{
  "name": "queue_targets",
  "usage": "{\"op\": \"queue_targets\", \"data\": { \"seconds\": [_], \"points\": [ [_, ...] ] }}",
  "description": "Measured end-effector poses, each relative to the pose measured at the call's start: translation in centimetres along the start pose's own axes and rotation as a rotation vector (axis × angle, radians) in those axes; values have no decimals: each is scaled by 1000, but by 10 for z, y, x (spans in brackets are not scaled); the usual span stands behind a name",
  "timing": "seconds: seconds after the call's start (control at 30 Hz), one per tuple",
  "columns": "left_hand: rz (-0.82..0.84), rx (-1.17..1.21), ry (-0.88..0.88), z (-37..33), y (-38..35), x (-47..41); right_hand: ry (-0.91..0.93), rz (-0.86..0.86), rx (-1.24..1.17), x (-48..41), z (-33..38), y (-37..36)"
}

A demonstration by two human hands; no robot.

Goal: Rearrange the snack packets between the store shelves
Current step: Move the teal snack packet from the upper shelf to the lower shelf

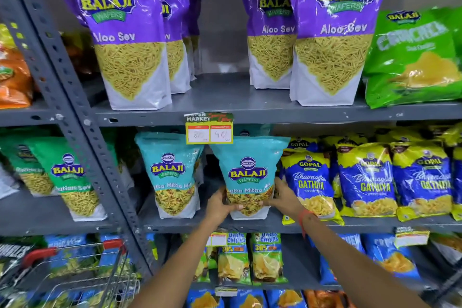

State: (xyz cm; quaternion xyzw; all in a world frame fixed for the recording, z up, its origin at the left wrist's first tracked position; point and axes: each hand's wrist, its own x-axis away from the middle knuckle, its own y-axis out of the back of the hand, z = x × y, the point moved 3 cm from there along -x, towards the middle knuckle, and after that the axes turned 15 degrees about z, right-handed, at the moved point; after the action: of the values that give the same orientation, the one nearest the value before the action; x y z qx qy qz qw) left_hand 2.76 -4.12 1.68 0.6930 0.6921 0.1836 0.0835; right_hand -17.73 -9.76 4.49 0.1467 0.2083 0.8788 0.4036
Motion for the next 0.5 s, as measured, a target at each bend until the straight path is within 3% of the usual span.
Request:
{"op": "queue_targets", "data": {
  "seconds": [0.2, 0.37, 0.5],
  "points": [
    [15, -50, 28, 18, -3, -20, -93, -16, -6, -21, -28, -6],
    [17, -7, 19, 31, -2, -27, -56, 25, -59, -41, -64, -3],
    [35, -14, 34, 29, -2, -28, -73, 17, -96, -38, -54, -4]
  ]
}}
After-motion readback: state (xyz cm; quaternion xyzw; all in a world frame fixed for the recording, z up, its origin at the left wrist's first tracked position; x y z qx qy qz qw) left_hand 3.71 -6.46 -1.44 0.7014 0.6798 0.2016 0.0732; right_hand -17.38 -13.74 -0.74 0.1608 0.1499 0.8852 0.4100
